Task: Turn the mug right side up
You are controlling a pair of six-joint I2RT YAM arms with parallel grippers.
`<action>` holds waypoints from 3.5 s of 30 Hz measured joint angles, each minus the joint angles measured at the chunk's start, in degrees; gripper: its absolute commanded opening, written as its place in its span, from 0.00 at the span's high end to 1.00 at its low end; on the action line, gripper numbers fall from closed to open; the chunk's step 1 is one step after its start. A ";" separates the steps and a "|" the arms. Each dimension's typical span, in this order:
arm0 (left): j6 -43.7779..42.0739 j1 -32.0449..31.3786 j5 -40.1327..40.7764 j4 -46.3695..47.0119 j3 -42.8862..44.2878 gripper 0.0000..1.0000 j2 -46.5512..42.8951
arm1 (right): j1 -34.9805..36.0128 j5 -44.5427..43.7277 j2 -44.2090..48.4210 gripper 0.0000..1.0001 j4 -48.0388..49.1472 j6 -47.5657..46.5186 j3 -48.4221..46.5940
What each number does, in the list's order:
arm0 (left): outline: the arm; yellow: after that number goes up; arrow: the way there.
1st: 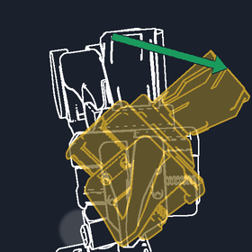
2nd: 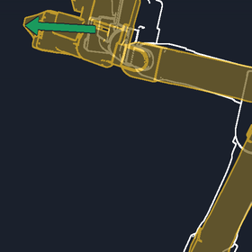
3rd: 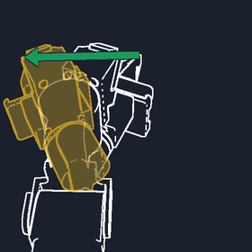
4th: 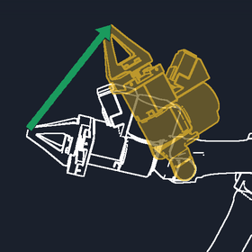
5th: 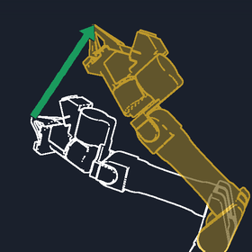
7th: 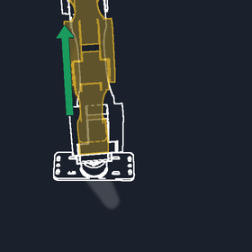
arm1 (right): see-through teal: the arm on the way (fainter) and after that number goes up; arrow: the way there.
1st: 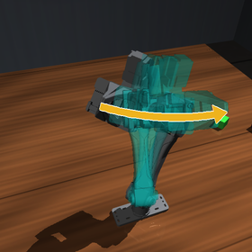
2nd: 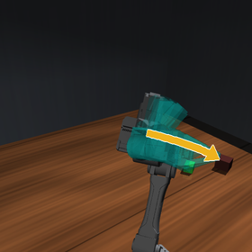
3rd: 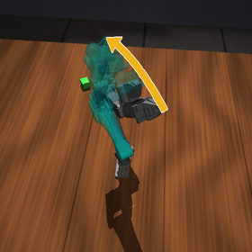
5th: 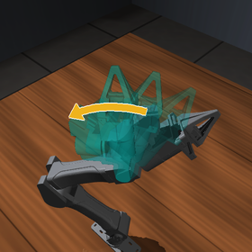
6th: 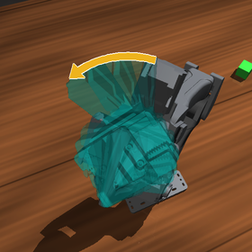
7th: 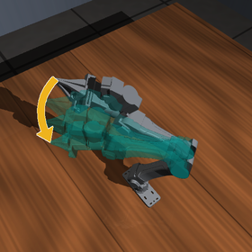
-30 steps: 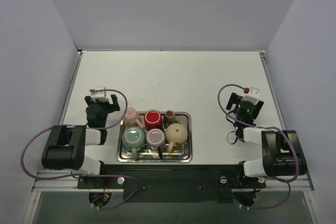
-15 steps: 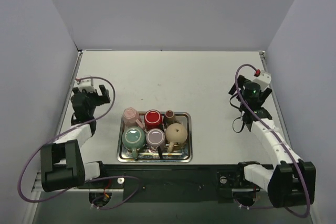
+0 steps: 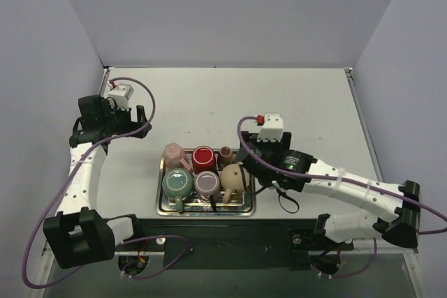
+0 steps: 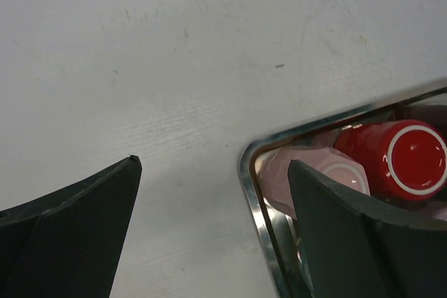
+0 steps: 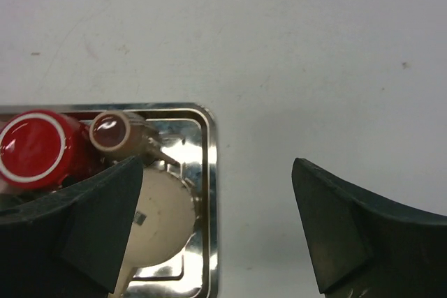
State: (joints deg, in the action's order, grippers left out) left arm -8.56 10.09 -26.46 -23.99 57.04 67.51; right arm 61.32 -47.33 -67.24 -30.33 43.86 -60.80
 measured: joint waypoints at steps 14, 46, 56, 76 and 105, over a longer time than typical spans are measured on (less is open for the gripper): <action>-2.75 -0.92 -1.51 -12.63 0.00 0.02 -4.46 | 19.28 0.68 -22.53 0.41 -4.72 20.90 -5.51; -2.23 -1.09 -5.11 -12.52 -1.18 0.02 -4.61 | 18.91 7.17 -29.20 0.92 1.25 34.03 4.26; -5.68 -1.88 -11.08 -19.10 1.49 0.00 -4.55 | 18.60 7.34 -25.40 1.00 1.29 31.95 7.06; -17.64 -28.04 -3.91 -27.61 19.69 0.03 -5.35 | 0.70 15.58 10.19 1.00 0.46 11.41 2.56; -82.29 -38.01 -9.16 44.59 -25.62 0.14 -28.15 | 3.93 28.94 -3.58 1.00 10.45 -1.33 -19.37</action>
State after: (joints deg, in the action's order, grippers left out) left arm -90.85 -27.92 -35.62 20.60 31.42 39.35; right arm 65.25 -18.39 -70.83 -19.88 42.52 -80.16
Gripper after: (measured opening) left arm 0.875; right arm 0.177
